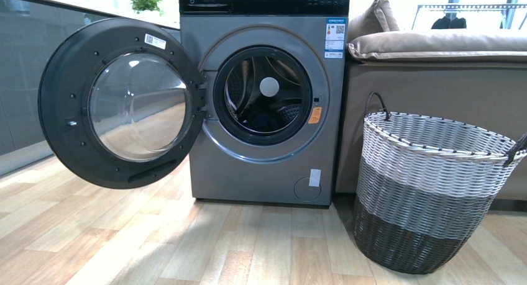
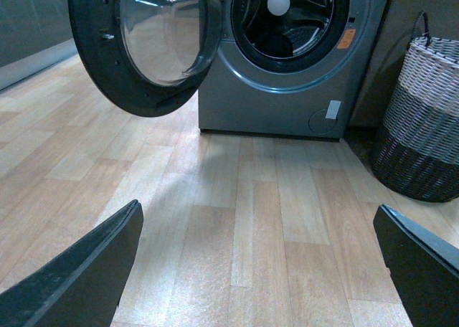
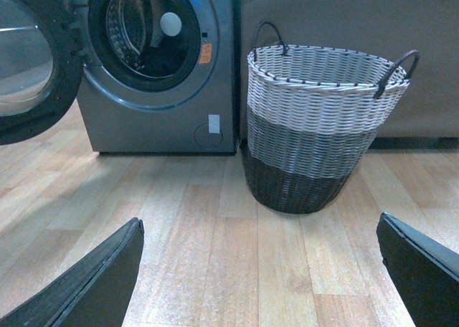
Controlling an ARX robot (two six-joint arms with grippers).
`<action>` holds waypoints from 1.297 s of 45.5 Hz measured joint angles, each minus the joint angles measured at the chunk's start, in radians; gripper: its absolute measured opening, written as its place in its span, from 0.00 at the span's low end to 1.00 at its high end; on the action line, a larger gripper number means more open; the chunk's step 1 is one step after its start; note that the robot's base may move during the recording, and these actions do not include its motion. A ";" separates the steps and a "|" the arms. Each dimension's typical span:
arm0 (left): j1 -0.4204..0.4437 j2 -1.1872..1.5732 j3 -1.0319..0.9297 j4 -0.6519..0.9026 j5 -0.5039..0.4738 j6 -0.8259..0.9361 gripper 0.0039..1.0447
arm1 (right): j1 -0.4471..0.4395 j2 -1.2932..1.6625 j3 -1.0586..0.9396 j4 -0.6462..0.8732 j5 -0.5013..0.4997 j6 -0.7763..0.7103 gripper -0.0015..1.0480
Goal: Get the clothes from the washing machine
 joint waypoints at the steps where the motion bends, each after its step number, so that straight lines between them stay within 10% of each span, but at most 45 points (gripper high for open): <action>1: 0.000 0.000 0.000 0.000 0.000 0.000 0.94 | 0.000 0.000 0.000 0.000 0.000 0.000 0.93; 59: 0.000 0.000 0.000 0.000 0.000 0.000 0.94 | 0.000 0.000 0.000 0.000 0.000 0.000 0.93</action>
